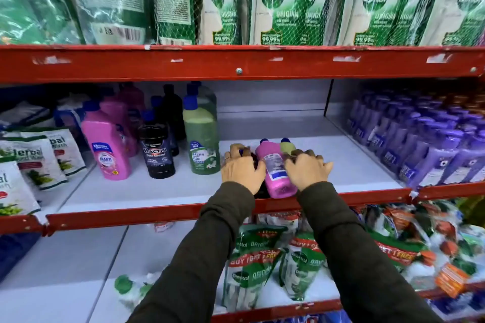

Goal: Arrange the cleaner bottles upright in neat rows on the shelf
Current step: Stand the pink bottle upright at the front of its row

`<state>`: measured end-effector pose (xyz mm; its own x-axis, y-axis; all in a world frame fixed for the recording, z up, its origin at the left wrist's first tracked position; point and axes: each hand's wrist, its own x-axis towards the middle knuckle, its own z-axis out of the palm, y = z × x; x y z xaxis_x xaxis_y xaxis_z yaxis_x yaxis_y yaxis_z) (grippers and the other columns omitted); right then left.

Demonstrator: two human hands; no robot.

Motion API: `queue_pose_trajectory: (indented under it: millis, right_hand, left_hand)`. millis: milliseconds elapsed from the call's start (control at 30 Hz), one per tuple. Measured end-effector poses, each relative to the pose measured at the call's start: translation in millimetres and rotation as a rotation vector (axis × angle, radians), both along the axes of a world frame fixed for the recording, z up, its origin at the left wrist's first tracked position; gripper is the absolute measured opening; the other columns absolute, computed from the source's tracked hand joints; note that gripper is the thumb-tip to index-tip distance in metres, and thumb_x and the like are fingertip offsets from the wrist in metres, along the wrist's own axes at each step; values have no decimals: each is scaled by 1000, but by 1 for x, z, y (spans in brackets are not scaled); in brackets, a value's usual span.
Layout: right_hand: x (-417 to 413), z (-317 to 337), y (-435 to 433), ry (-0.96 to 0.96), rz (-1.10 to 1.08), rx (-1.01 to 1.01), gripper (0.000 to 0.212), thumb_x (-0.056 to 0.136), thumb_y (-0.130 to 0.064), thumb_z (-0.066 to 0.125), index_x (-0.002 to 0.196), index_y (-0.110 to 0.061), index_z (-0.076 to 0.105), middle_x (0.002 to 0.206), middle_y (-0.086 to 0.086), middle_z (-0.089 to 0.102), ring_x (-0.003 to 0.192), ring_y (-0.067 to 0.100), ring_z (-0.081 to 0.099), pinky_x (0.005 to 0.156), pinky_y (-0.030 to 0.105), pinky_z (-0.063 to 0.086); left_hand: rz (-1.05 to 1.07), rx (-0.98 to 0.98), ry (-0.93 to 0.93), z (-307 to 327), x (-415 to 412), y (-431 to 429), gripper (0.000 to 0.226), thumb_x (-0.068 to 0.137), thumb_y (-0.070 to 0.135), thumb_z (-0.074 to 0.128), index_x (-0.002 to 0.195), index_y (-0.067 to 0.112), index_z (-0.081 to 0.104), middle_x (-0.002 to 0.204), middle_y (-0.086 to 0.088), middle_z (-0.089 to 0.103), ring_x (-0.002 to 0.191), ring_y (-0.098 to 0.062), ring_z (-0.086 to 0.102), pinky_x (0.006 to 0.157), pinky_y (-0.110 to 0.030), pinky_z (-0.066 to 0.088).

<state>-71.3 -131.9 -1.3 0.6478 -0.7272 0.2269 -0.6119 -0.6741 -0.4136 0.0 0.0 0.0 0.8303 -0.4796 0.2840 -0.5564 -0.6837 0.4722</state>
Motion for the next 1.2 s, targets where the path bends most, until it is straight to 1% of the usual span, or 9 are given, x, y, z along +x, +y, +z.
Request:
queue_pose_trajectory:
  millis: [100, 200, 300, 500, 600, 733, 833, 1067, 1200]
  right_hand:
    - [3, -6, -5, 47, 35, 41, 43, 95, -43, 40, 109, -16, 69, 117, 16, 63, 114, 37, 56, 107, 48, 31]
    - [5, -8, -6, -57, 89, 161, 42, 96, -40, 45, 104, -7, 70, 114, 21, 67, 104, 38, 63, 91, 39, 45]
    - [4, -7, -11, -131, 86, 266, 42, 96, -39, 51, 105, -2, 69, 112, 24, 68, 99, 39, 64, 77, 33, 43]
    - [1, -5, -16, -299, 40, 455, 42, 90, -43, 62, 115, -10, 69, 110, 15, 72, 83, 30, 63, 76, 31, 48]
    - [0, -7, -16, -454, 94, 647, 39, 87, -38, 70, 114, -9, 70, 110, 13, 75, 88, 28, 71, 83, 39, 59]
    - [-3, -2, 2, -674, 242, 871, 36, 87, -25, 72, 115, -5, 65, 111, 16, 74, 94, 30, 74, 67, 31, 61]
    - [0, 9, 25, -761, 352, 903, 35, 86, -18, 73, 117, -4, 64, 109, 16, 75, 90, 27, 74, 58, 22, 59]
    - [44, 14, 104, -759, 518, 844, 43, 83, -12, 76, 124, -5, 64, 117, 14, 72, 110, 27, 70, 87, 37, 61]
    - [74, 11, 159, -753, 589, 836, 39, 85, -11, 73, 123, -11, 63, 114, 5, 71, 111, 22, 69, 97, 45, 57]
  left_hand:
    - [3, 34, 167, -9, 6, -11, 44, 94, 42, 42, 112, 10, 66, 133, -15, 46, 121, -37, 50, 104, -41, 42]
    - [16, -45, 272, -11, 2, -20, 37, 91, 35, 46, 98, 7, 70, 119, -20, 62, 106, -38, 60, 94, -40, 50]
    - [55, -111, 315, -7, -2, -23, 32, 91, 32, 50, 104, 12, 72, 116, -15, 69, 105, -36, 63, 90, -36, 49]
    - [93, -279, 346, -15, -15, -21, 35, 90, 43, 54, 114, 25, 71, 120, -7, 71, 110, -32, 63, 92, -33, 49]
    - [60, -518, 420, -15, -20, -17, 39, 88, 47, 60, 120, 26, 68, 118, -2, 73, 106, -25, 68, 93, -33, 54]
    - [-49, -813, 579, -7, -8, 1, 40, 82, 32, 71, 121, 21, 67, 111, -5, 75, 93, -19, 72, 88, -39, 59]
    - [-120, -951, 623, 2, 4, 26, 36, 86, 12, 69, 121, 9, 64, 112, -10, 72, 89, -13, 70, 78, -24, 60]
    - [-96, -998, 522, 4, 43, 113, 46, 85, 5, 68, 129, 11, 57, 115, -10, 70, 102, -16, 69, 93, -36, 56]
    - [-82, -1027, 435, 2, 66, 169, 44, 84, 3, 68, 127, 11, 59, 115, -6, 69, 101, -10, 68, 91, -29, 57]
